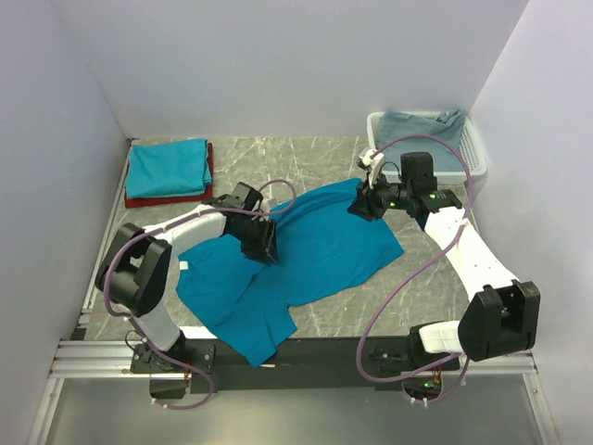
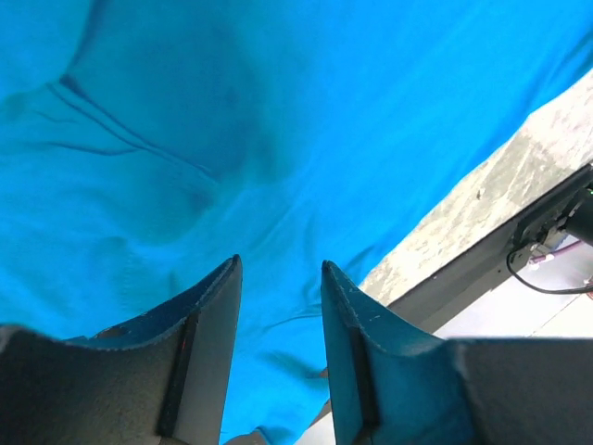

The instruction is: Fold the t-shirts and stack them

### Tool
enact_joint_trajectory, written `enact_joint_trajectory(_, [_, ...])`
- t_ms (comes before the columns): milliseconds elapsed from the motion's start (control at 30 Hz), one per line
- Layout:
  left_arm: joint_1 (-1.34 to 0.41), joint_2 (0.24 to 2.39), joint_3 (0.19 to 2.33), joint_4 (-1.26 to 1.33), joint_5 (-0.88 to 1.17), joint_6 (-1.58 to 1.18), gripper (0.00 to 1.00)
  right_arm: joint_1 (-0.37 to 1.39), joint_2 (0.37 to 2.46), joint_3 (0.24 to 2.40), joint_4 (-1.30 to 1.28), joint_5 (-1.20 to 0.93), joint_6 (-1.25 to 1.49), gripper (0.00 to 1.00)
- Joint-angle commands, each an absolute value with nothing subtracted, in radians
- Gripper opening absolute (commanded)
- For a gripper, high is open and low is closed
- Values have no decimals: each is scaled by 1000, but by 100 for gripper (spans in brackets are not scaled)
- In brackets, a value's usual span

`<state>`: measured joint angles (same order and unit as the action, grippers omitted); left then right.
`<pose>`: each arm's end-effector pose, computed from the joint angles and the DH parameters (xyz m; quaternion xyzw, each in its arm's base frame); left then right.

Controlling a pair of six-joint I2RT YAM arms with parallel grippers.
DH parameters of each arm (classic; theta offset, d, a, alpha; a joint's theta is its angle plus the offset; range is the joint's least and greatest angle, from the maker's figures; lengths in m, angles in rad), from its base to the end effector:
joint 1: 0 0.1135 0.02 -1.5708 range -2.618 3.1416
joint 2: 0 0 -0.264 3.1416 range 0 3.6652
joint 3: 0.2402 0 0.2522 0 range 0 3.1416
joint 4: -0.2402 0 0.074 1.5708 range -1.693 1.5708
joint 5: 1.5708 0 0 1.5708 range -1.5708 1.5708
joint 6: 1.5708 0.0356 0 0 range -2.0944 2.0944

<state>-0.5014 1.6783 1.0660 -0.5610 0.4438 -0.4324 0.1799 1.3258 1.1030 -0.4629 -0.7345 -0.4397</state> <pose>0.2771 -0.1693 0.1864 0.0764 0.9542 -0.2794 0.0749 0.2770 0.0746 0.3104 -0.4036 0.7564 0.2700 0.4384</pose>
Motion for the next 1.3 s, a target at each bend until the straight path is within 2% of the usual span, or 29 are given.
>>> enact_joint_trajectory(0, [-517, 1615, 1113, -541, 427, -471, 45, 169, 1310, 1100, -460, -747, -448, 38])
enact_joint_trajectory(100, [-515, 1545, 1153, -560, 280, -454, 44, 164, 1305, 1097, -459, -749, -446, 38])
enact_joint_trajectory(133, [-509, 1530, 1161, -554, 247, -446, 47, 164, 1305, 1097, -456, -750, -446, 38])
enact_joint_trajectory(233, [-482, 1526, 1196, -526, 229, -400, 49, 161, 1312, 1097, -457, -749, -446, 38])
enact_joint_trajectory(533, [-479, 1868, 1451, -474, 319, -284, 45, 130, 1307, 1095, -463, -764, -445, 38])
enact_joint_trajectory(733, [-480, 2009, 1571, -485, 348, -287, 44, 92, 1315, 1095, -472, -792, -449, 38])
enact_joint_trajectory(1000, [-489, 2102, 1640, -479, 356, -298, 44, 87, 1319, 1097, -480, -801, -456, 38])
enact_joint_trajectory(1167, [-492, 2143, 1680, -497, 285, -291, 44, 86, 1324, 1097, -485, -808, -459, 38])
enact_joint_trajectory(1267, [-492, 2160, 1693, -503, 252, -288, 41, 84, 1324, 1097, -488, -810, -462, 38])
